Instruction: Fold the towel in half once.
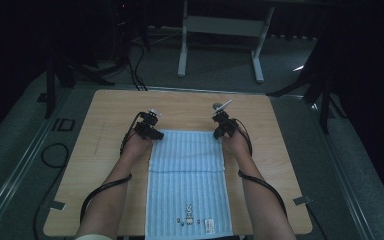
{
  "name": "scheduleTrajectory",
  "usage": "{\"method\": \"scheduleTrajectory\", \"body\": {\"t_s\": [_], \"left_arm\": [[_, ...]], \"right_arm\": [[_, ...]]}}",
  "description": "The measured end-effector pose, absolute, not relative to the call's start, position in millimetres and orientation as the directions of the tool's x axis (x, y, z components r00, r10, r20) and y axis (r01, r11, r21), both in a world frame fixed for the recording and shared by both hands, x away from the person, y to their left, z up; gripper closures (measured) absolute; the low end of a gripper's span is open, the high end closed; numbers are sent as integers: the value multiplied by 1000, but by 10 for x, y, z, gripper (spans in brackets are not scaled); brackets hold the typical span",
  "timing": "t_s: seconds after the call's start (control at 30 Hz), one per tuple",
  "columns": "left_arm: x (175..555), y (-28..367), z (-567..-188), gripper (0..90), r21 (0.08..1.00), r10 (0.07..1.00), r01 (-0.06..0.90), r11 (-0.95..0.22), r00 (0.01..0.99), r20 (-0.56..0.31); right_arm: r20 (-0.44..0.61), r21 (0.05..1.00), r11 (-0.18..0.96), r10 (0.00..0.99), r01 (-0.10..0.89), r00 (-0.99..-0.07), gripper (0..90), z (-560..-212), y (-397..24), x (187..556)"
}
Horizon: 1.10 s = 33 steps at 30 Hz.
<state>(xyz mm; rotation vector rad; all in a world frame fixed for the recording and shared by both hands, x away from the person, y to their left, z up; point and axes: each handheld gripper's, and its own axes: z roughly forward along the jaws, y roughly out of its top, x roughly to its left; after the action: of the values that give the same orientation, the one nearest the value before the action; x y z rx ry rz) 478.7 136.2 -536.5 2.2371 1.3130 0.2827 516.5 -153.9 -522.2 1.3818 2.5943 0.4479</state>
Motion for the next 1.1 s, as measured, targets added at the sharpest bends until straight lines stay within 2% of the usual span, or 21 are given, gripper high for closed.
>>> {"method": "scheduleTrajectory", "body": {"t_s": [0.1, 0.17, 0.37, 0.6, 0.87, 1.0, 1.1], "left_arm": [[4780, 1322, -5357, 830, 526, 843, 748, -405, 528, -102], [4763, 1330, -5330, 857, 538, 839, 737, -408, 536, -98], [4749, 1364, -5135, 863, 554, 819, 714, -429, 566, -95], [4763, 1370, -4606, 861, 598, 819, 661, -452, 574, -15], [4795, 1435, -4003, 861, 662, 827, 608, -438, 561, 32], [4790, 1470, -3659, 859, 671, 829, 580, -462, 551, 94], [4741, 1484, -3419, 859, 702, 836, 555, -445, 539, 104]], "right_arm": [[-30, 326, 554, 816, 766, -578, 838, -5214, -1490, 5144], [-28, 330, 553, 816, 765, -578, 841, -5196, -1492, 5137], [-25, 380, 545, 814, 747, -581, 843, -4954, -1555, 5146], [-71, 432, 555, 807, 711, -587, 843, -4545, -1514, 5186], [-131, 518, 547, 811, 658, -570, 842, -3905, -1501, 5225], [-177, 566, 566, 793, 600, -582, 842, -3541, -1461, 5217], [-204, 593, 567, 793, 572, -574, 842, -3302, -1439, 5208]]}}
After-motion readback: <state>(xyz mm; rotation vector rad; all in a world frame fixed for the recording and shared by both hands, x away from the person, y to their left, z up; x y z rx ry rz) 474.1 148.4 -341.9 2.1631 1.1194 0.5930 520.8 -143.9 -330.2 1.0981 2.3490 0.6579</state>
